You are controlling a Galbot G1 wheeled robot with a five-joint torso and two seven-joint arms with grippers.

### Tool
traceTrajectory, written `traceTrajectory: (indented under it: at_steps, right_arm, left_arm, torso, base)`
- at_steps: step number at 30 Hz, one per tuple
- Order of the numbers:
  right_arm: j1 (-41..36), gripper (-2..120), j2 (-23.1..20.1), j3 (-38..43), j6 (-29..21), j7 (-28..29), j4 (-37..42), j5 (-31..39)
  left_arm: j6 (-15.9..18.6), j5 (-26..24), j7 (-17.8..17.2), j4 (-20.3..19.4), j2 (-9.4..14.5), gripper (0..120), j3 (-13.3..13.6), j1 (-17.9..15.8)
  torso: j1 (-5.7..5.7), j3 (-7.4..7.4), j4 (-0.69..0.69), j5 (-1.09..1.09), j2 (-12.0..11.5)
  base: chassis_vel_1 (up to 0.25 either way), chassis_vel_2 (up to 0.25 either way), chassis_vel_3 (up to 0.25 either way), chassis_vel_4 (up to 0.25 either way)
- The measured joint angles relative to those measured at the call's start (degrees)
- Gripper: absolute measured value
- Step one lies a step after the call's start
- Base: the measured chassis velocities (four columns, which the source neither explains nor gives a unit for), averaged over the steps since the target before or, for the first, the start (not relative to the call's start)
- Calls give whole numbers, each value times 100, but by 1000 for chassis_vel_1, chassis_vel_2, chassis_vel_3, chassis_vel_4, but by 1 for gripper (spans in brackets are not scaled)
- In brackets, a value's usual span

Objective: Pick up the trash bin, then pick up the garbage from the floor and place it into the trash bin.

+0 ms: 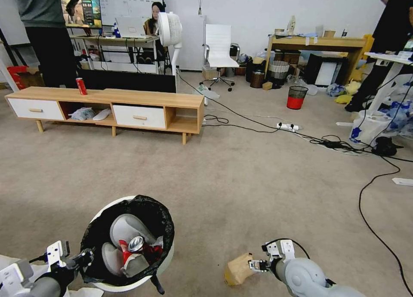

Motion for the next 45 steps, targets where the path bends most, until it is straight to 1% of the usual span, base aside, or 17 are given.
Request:
traceTrajectory:
  at_steps: [1, 4, 8, 11, 23, 32, 37, 45]
  right_arm:
    - [0, 98, 0, 0, 0, 0, 0, 0]
    - [31, 97, 232, -15, 38, -27, -307, 84]
    - [27, 95, 341, -27, 43, -54, -421, 91]
    - [3, 95, 499, -55, 52, -76, -552, 90]
    - [-20, 95, 763, 125, 94, -162, -910, 55]
    - [-8, 95, 1056, 536, 134, -207, -1228, 55]
    - [-54, 95, 1199, 621, 157, -229, -1314, 125]
    - [-159, 95, 1306, 694, 166, -219, -1374, 299]
  left_arm:
    - [0, 0, 0, 0, 0, 1, 0, 0]
    - [0, -5, -3, 64, 23, 1, 2, -43]
    - [0, -8, -5, 82, 39, 1, 3, -45]
    - [0, -41, -13, 84, 69, 1, 3, -54]
    - [0, -50, -17, 138, 90, 1, 3, -35]
    - [0, -36, -17, 104, 75, 1, 0, 29]
    - [0, -29, -17, 75, 68, 1, -8, 55]
    - [0, -29, -17, 71, 81, 1, -18, 70]
  torso:
    - [0, 0, 0, 0, 0]
    - [0, 0, 0, 0, 0]
    - [0, 0, 0, 0, 0]
    - [0, 0, 0, 0, 0]
    - [0, 0, 0, -1, 0]
    - [0, 0, 0, 0, 0]
    - [0, 0, 0, 0, 0]
    - [0, 0, 0, 0, 0]
  base:
    - [0, 0, 0, 0]
    - [0, 0, 0, 0]
    - [0, 0, 0, 0]
    - [0, 0, 0, 0]
    - [0, 0, 0, 0]
    - [0, 0, 0, 0]
    - [0, 0, 0, 0]
    - [0, 0, 0, 0]
